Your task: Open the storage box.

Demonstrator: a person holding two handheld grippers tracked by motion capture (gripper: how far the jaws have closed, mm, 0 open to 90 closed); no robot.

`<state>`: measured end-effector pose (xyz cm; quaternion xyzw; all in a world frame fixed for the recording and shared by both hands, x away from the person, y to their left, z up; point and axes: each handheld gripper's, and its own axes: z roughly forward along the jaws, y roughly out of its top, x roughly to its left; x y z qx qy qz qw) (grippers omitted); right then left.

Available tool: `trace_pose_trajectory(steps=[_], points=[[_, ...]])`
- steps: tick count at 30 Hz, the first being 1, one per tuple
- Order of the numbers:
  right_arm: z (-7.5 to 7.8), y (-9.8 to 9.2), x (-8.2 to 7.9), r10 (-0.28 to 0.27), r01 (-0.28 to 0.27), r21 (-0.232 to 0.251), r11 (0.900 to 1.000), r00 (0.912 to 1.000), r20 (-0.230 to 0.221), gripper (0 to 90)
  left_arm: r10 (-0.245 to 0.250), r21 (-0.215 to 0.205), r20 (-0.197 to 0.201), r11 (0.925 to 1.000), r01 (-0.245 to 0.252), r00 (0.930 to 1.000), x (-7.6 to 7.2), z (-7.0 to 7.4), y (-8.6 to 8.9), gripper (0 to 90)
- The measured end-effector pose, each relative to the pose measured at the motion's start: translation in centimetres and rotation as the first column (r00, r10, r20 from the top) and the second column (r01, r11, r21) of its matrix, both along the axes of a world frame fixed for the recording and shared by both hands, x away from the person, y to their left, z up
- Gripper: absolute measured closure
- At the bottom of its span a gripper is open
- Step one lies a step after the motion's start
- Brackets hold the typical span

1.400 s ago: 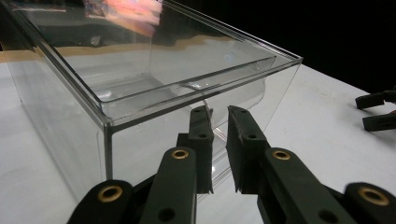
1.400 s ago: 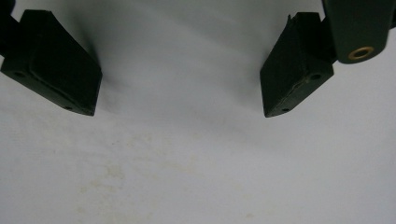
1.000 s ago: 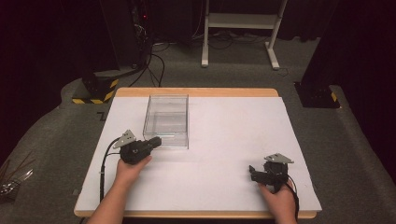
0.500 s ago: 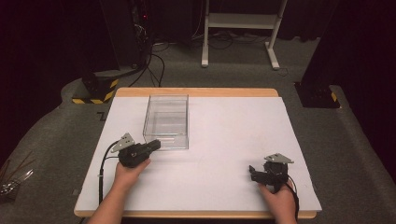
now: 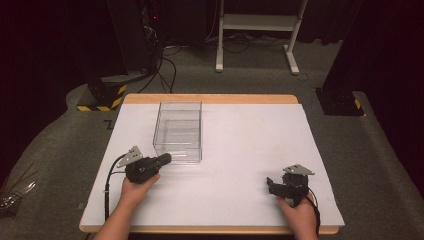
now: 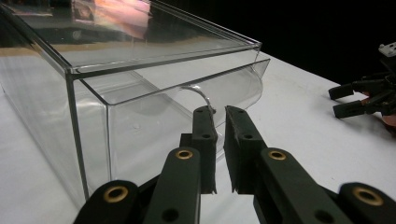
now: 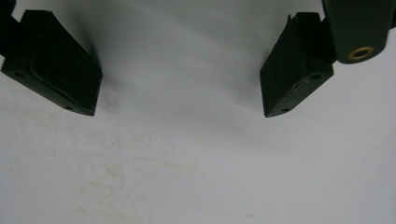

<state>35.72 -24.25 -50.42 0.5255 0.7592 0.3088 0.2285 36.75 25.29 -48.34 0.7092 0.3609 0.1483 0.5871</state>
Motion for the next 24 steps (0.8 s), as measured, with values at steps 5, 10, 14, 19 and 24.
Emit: trace_pose_trajectory(steps=[5, 10, 14, 19, 24], points=[[0.0, 0.0, 0.0, 0.001, -0.001, -0.001, 1.000, 1.0000, 0.001, 12.8, -0.013, -0.007, -0.003, 0.9999, 0.013, 0.9999, -0.4, -0.1, 0.1, 83.2], [0.0, 0.0, 0.0, 0.000, 0.000, 0.000, 1.000, 1.0000, 0.000, 12.9, -0.020, -0.005, -0.006, 0.9998, 0.020, 0.9998, -0.8, 0.0, 0.2, 83.4], [0.0, 0.0, 0.0, 0.000, 0.000, 0.000, 1.000, 1.0000, 0.000, 12.9, -0.027, -0.002, -0.006, 0.9996, 0.027, 0.9996, -1.3, 0.0, 0.2, 83.5], [0.0, 0.0, 0.0, 0.001, -0.001, -0.001, 1.000, 1.0000, 0.002, 12.9, -0.036, -0.004, -0.008, 0.9994, 0.035, 0.9993, -1.9, 0.0, 0.2, 83.6], [0.0, 0.0, 0.0, 0.001, -0.001, -0.001, 1.000, 1.0000, 0.001, 12.9, -0.043, -0.006, -0.014, 0.9990, 0.043, 0.9990, -2.5, 0.0, 0.2, 83.8]])
